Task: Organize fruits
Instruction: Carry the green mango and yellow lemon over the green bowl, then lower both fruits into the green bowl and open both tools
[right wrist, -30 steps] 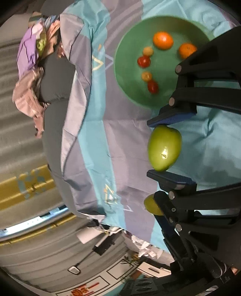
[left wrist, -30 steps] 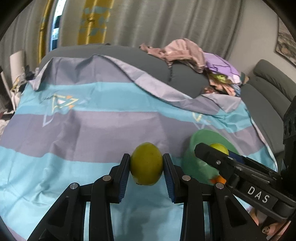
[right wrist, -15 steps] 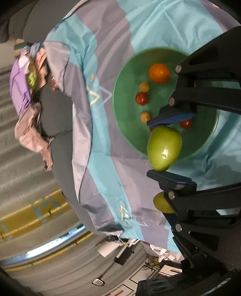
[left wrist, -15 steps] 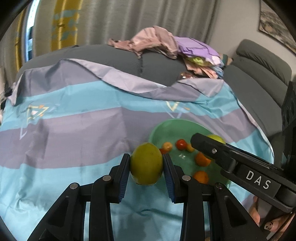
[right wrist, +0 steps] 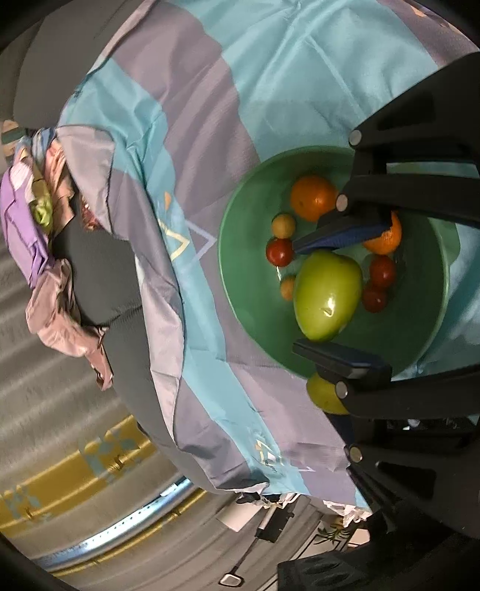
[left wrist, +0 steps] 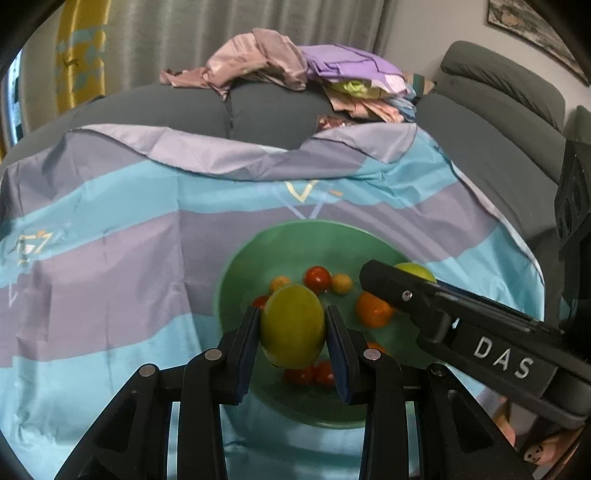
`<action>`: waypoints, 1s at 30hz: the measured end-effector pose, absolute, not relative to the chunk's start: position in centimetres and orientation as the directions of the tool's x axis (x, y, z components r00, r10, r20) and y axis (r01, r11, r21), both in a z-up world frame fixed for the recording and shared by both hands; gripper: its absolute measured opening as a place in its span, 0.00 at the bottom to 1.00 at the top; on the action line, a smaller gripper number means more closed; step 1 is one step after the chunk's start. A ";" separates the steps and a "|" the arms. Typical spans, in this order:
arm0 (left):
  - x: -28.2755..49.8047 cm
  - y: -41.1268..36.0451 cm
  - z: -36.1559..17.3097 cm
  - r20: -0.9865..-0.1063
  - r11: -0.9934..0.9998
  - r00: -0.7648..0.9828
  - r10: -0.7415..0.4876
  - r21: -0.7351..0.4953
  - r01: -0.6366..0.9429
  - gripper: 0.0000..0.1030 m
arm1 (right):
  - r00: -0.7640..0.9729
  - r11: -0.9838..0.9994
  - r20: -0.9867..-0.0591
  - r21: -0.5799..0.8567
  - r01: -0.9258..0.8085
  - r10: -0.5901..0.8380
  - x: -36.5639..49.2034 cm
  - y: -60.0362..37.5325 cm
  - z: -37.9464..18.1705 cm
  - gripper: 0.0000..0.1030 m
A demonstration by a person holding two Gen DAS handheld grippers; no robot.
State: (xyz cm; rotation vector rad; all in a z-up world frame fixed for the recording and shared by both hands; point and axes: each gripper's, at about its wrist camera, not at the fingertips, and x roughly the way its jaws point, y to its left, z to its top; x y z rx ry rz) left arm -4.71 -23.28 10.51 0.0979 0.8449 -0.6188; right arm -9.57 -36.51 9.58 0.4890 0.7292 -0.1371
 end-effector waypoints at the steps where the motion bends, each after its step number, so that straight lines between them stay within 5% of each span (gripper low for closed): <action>1: -4.6 -23.5 10.2 -0.730 0.818 0.490 -0.476 -0.163 0.552 0.34 | 0.737 0.878 -0.674 0.380 0.292 0.047 -9.5 -36.7 9.4 0.47; 30: -2.7 -23.6 7.3 -0.778 0.817 0.381 -0.500 -0.276 0.507 0.34 | 0.669 0.873 -0.741 0.360 0.330 0.053 -8.2 -37.5 7.2 0.47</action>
